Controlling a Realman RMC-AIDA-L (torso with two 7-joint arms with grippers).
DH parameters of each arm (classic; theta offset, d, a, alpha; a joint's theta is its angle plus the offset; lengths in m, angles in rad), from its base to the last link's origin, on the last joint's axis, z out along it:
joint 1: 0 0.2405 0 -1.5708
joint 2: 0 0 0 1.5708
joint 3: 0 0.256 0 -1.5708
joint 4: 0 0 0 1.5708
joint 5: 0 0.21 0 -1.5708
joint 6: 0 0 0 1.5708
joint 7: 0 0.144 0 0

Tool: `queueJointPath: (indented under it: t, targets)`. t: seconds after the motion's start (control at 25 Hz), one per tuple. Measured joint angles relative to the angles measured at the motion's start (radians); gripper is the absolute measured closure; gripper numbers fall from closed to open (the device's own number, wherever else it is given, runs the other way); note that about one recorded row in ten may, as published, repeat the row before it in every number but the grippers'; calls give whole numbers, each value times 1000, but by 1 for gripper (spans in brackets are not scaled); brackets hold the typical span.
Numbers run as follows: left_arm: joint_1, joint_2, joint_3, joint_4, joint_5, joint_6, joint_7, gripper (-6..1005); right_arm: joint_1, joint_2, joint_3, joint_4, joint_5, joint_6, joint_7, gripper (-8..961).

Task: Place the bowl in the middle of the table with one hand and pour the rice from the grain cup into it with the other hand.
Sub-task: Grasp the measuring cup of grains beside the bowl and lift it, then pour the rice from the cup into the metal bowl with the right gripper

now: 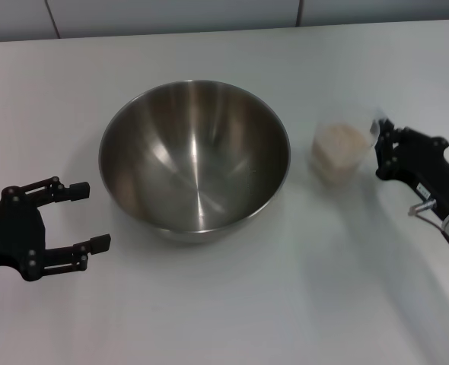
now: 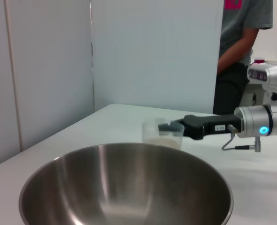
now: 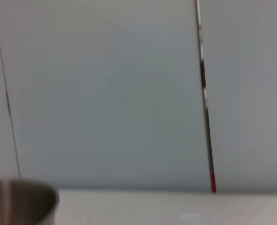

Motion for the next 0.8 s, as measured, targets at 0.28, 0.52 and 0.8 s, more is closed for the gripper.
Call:
queueJointPath:
  t: [0.28,0.52,0.8]
  targets:
    - [0,-5,-7,0,0,0,14,185,24,-5,10,-26,0,-169,-22,945]
    - [0,-8,-17,0,0,0,14,185,69,-4,48,8,1,-191,-188,946]
    - [6,-15,-23,0,0,0,16,185,137,-6,56,15,2,-194,-226,946]
